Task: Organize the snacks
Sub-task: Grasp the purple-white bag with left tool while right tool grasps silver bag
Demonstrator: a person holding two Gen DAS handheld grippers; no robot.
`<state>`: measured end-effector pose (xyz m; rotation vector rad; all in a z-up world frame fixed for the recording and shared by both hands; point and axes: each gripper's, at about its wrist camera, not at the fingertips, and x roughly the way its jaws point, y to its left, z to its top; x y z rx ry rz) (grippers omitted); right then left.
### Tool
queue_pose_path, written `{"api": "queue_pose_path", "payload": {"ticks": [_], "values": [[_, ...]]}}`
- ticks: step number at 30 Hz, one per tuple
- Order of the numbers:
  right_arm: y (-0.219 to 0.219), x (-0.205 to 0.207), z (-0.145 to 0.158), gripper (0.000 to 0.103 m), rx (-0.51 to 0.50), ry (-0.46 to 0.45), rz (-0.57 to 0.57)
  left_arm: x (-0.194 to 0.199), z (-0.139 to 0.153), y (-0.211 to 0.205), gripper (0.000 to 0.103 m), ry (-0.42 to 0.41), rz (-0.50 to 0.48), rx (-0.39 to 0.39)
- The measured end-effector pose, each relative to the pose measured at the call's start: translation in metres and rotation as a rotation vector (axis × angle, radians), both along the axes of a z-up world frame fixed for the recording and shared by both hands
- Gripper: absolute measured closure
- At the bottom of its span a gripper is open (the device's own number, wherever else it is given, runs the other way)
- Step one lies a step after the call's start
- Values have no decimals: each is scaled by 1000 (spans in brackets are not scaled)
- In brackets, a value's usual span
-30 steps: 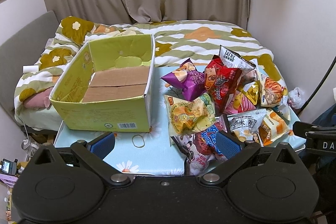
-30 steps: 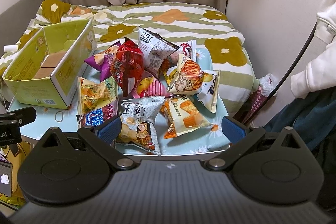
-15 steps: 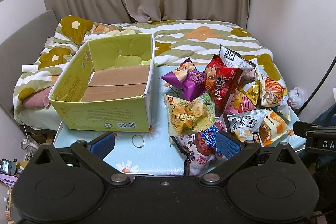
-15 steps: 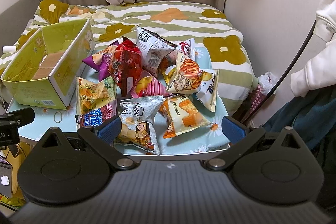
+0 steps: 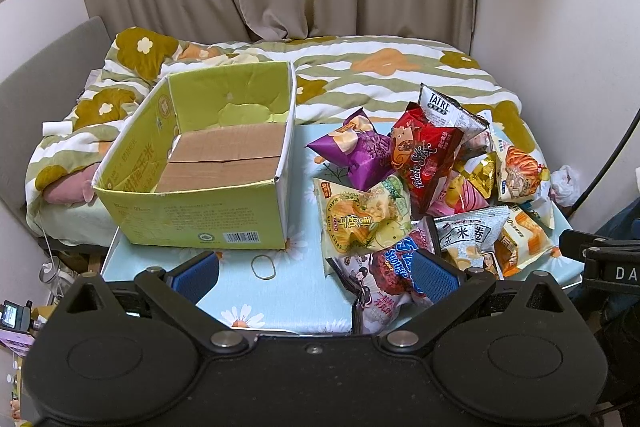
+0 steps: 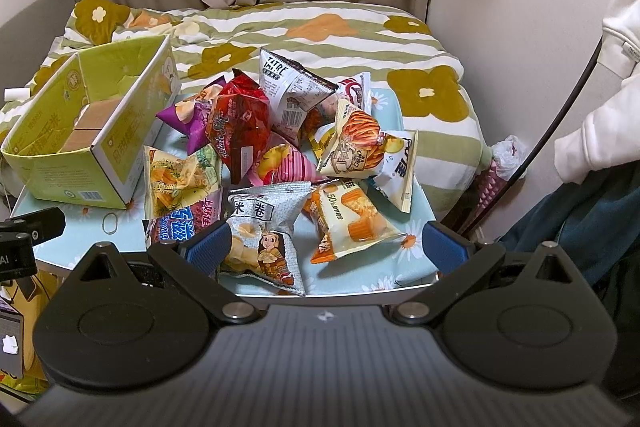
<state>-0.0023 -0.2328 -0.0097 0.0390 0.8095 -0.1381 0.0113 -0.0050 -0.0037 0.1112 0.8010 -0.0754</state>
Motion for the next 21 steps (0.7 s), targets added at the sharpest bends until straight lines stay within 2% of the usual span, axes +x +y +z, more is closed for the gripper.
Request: {"api": "queue_pose_path", "payload": {"ticks": [11,15,21], "values": [[-2,1,-3,0,3,7,-8,5,-6,-2,0,32,-21,-30],[-7,4,-6,0,20,22,-13,13,-11,-4,0,65,-27,-46],[-13,19,-21,0,60,45,12,35,-36,-9,0,154,-28,-101]]}}
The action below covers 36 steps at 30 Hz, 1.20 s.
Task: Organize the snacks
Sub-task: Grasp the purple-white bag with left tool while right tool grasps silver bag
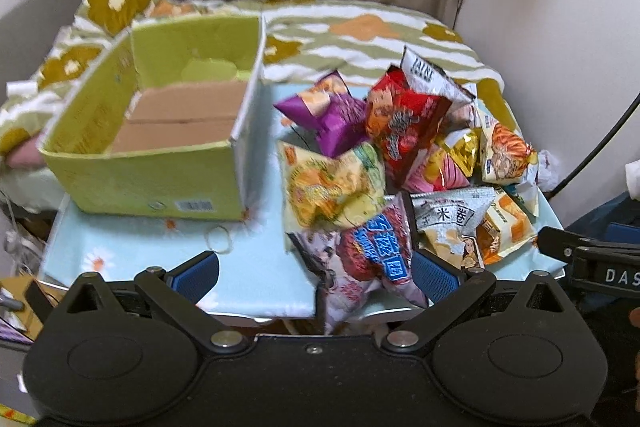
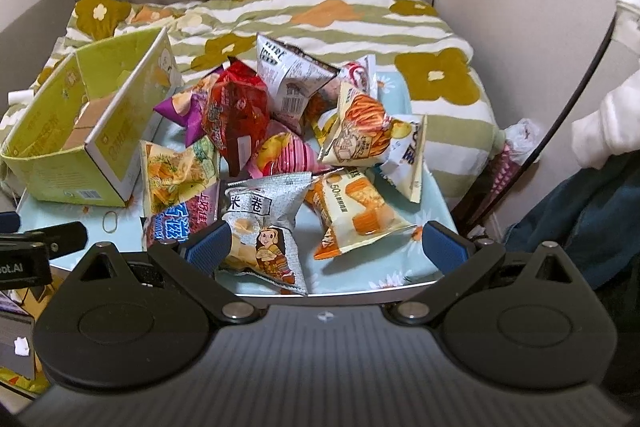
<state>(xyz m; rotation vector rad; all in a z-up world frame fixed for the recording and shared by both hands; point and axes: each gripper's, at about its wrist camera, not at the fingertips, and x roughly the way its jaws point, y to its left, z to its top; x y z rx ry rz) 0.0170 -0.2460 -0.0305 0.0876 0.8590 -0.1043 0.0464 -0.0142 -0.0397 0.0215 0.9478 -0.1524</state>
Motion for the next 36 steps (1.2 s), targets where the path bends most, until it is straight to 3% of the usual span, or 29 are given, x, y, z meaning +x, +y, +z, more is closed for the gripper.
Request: {"api": "queue_pose_path", "payload": {"ticks": [16,27,28,30,36], "values": [[-5,68,-59,0,159,52,123,60,-83,-26,0,160,-36,-80],[-3,92,-86,0,247,97,172,77,-111,-21,0,215,-19,-179],[-3,92,-88,0,255,104,173,76,-113,-21,1,225,-16,-191],[-2,94,-93,0,269,116,173,78,-119,-18,16,252,-12,-222],[-1,96,-101,3,284,141,178,74,-119,-16,23,235,-17,-215]]}}
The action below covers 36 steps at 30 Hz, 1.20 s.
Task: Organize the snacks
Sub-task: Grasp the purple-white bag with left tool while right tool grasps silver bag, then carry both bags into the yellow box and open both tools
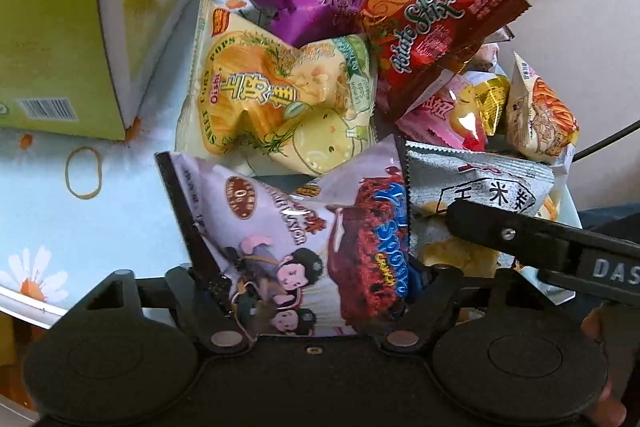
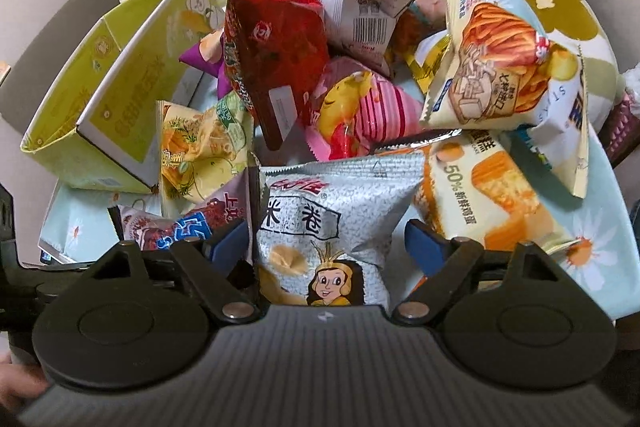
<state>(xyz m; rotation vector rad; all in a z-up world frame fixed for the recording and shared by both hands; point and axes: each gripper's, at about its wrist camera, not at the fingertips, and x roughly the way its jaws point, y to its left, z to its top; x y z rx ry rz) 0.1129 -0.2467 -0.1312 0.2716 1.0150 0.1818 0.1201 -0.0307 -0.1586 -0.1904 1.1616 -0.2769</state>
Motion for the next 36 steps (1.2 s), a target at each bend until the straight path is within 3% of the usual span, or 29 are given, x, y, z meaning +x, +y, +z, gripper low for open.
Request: {"api": "queue_pose_path", "payload": {"ticks": [10,13,16,25,36], "values": [[3,4,-11,13,17,32,7,-10,14,1,25,-59,-25,48],[3,3,-9,27,10,25,11,-13,20,-3,25,-79,-27,56],[3,1,-2,33,5,5,20,-15,28,-2,25,-103,-28,60],[7,-10,35,36,-4,-92,22,-29,67,8,25,-195,-1,69],[36,11,107,36,13,-254,94,-26,146,64,25,-378,157,120]]}}
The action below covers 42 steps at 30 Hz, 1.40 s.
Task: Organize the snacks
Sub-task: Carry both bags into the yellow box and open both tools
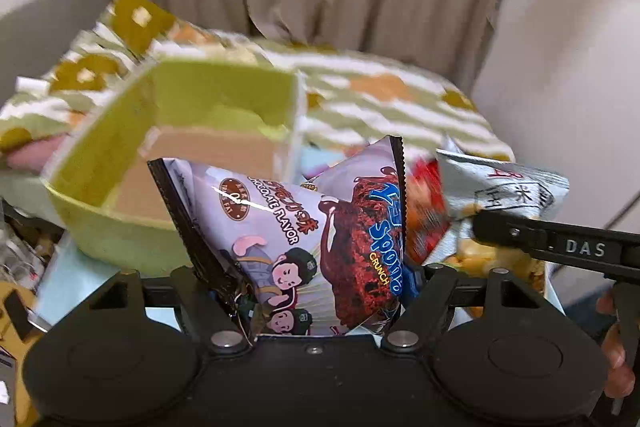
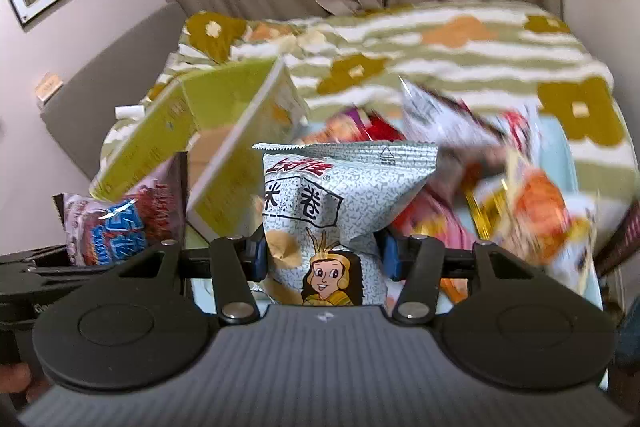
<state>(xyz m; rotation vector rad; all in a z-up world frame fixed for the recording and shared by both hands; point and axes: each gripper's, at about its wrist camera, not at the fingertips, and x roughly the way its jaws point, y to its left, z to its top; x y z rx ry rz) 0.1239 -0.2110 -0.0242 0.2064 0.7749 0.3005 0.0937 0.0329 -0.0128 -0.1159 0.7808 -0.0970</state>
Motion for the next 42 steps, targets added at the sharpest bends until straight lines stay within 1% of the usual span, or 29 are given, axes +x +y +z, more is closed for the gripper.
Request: {"api": "queue_pose_path", "payload": {"ticks": [3,7,11,14,18,23,29,31,32,35,38,40,42], "values": [[17,11,21,36,14,-37,25,9,22,25,25,-47,40,18],[50,31,47,36,5,-89,41,26,46,62,24,-104,69,46],[86,57,64,36,27,-117,49,61,60,99,24,-113,72,74],[119,85,71,36,6,-119,45,92,65,125,24,-100,58,79],[159,127,71,36,-6,-83,17,140,58,151,24,-49,1,80],[194,176,55,36,-3,-23,-64,194,31,166,24,25,-65,95],[215,210,34,36,-59,22,-147,246,-4,167,23,91,-146,101],[219,216,28,36,-70,40,-162,260,-16,166,18,121,-163,109],[219,218,24,36,-74,52,-167,264,-20,166,12,136,-170,115],[221,226,15,36,-95,71,-172,266,-27,170,4,138,-171,130],[222,231,8,36,-107,82,-164,265,-28,175,4,148,-153,129],[223,235,4,36,-100,91,-151,261,-24,179,4,145,-140,114],[225,239,2,36,-98,96,-134,258,-18,182,3,131,-124,115]]}}
